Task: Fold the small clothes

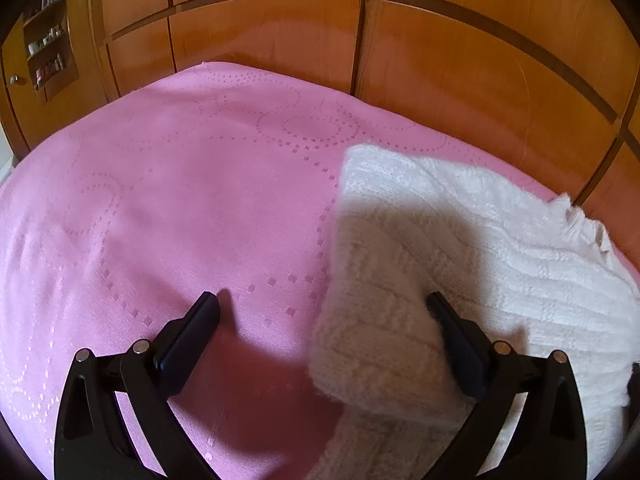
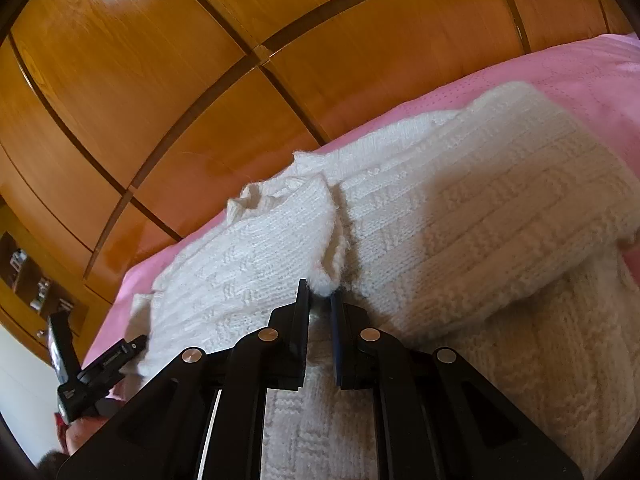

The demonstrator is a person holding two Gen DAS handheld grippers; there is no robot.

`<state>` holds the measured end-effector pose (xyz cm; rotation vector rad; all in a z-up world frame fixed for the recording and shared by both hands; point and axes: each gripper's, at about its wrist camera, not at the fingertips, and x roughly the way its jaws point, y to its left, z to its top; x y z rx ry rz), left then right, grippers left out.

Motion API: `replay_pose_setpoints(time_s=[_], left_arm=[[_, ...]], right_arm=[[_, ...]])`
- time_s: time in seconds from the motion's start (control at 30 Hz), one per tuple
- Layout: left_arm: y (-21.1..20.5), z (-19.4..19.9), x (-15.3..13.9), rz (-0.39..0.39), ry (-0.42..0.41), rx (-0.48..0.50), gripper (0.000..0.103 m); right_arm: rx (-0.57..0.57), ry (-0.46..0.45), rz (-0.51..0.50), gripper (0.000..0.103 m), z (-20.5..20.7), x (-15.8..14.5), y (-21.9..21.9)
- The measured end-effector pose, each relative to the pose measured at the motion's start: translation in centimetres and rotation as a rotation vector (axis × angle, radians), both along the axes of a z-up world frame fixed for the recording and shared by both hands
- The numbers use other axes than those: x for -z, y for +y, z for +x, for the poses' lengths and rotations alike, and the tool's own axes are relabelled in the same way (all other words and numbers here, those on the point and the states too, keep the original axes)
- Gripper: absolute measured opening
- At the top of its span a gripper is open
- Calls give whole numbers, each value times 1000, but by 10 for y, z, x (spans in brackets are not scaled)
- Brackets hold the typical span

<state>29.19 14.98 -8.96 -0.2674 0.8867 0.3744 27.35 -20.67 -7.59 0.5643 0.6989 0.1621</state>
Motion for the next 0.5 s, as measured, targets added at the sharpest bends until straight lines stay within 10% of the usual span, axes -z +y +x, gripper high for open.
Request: replay_pose_setpoints(time_s=[0.5], left_arm=[[-8, -51, -7, -39, -97, 23, 101]], right_arm=[[-3, -7, 15, 7, 0, 0, -2]])
